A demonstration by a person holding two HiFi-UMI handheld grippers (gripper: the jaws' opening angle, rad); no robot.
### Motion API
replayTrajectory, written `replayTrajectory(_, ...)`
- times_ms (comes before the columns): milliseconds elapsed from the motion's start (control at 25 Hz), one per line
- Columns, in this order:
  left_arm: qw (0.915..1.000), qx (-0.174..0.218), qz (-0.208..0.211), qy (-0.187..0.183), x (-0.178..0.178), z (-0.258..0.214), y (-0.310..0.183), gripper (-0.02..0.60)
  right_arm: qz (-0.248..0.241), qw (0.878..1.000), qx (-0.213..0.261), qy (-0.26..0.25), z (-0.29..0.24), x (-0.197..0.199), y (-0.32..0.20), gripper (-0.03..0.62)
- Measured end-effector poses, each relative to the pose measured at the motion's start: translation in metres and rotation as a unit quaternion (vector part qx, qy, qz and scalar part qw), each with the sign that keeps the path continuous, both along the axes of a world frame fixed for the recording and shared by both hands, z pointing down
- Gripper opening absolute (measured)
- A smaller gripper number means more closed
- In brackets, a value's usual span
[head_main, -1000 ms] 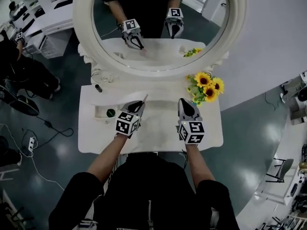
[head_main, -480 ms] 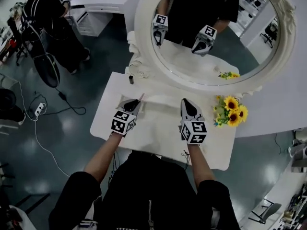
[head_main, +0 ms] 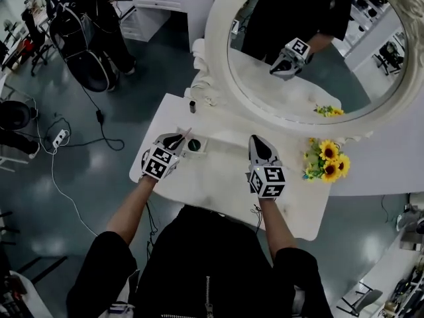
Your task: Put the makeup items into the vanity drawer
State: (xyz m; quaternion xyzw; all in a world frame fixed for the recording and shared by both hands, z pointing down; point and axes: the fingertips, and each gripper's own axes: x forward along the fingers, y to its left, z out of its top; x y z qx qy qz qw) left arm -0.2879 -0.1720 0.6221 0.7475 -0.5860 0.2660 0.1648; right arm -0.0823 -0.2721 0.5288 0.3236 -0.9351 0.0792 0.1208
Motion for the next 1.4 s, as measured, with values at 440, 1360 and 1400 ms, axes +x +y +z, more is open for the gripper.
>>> replayTrajectory(440,0.9596,-0.14,0.19,-0.154,0.0,0.06,-0.003,0.057,0.059,0.998,0.005,0.007,-0.005,0.046,-0.017,0.005)
replayTrajectory(1360,0.9418,-0.197,0.218,-0.164,0.0,0.102,-0.024,0.077,0.108,0.994,0.003,0.019,-0.003,0.098,-0.01,0.005)
replayTrajectory(1400,0.9452,-0.193,0.211,-0.157,0.0,0.1,-0.023,0.076,0.107,0.994,0.002,0.018,-0.002,0.097,-0.009,0.005)
